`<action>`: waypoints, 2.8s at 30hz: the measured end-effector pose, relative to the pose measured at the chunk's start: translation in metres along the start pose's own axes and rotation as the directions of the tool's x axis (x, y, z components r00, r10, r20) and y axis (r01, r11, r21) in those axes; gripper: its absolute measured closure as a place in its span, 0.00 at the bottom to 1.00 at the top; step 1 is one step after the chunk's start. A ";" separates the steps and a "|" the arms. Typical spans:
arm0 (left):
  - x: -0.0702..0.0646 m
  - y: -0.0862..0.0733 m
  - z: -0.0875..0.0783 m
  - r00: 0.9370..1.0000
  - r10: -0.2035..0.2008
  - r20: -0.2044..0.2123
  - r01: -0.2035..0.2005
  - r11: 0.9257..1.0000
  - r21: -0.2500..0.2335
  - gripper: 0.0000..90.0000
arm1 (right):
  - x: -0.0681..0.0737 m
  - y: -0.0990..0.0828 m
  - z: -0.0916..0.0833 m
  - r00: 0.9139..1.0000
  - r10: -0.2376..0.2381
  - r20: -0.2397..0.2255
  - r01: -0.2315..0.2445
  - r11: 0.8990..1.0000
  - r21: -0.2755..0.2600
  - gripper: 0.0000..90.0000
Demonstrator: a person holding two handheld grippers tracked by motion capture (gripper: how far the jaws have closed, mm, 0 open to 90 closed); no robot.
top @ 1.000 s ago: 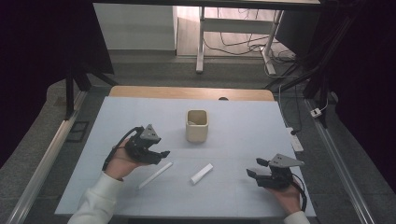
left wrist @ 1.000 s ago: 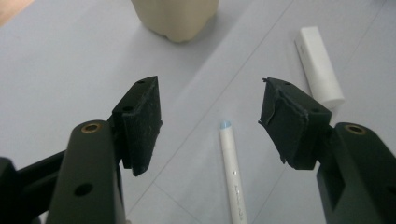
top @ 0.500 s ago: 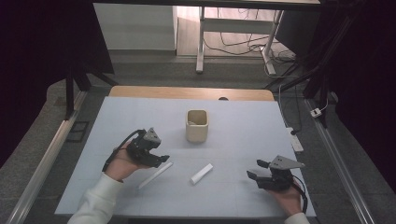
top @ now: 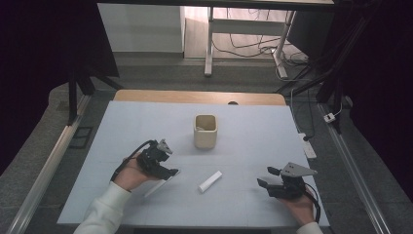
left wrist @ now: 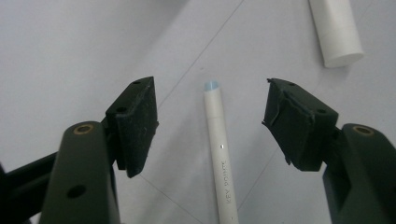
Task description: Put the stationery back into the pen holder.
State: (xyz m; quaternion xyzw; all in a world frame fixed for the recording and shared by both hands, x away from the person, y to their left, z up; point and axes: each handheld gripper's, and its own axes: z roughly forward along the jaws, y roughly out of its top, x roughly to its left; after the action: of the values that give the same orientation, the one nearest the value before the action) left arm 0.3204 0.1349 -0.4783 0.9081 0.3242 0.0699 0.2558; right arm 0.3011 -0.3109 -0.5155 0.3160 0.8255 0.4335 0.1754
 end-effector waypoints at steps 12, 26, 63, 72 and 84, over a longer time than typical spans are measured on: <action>0.001 -0.003 0.018 1.000 -0.017 0.004 0.017 0.997 0.069 0.34 | 0.000 0.000 0.000 1.000 0.000 0.009 0.000 1.000 -0.001 0.38; -0.004 -0.003 0.034 1.000 0.004 -0.017 -0.001 0.993 0.121 0.36 | 0.000 0.000 0.000 1.000 0.010 -0.010 -0.011 1.000 -0.009 0.38; -0.009 -0.003 0.037 0.999 0.035 0.014 -0.036 0.989 0.142 0.87 | 0.001 0.000 0.001 1.000 0.006 -0.004 -0.006 1.000 -0.003 0.38; -0.006 -0.003 0.027 1.000 0.023 0.018 -0.025 0.996 0.085 0.86 | 0.000 0.000 0.001 1.000 0.003 -0.008 -0.003 1.000 -0.003 0.38; 0.010 -0.008 -0.008 1.000 -0.014 -0.004 0.014 0.999 -0.047 0.87 | 0.001 0.000 0.001 1.000 0.001 -0.006 -0.001 1.000 -0.001 0.38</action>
State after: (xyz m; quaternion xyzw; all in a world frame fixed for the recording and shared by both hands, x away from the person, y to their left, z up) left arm 0.3211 0.1499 -0.4764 0.8994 0.3294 0.0775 0.2768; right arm 0.3012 -0.3096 -0.5164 0.3148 0.8258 0.4349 0.1730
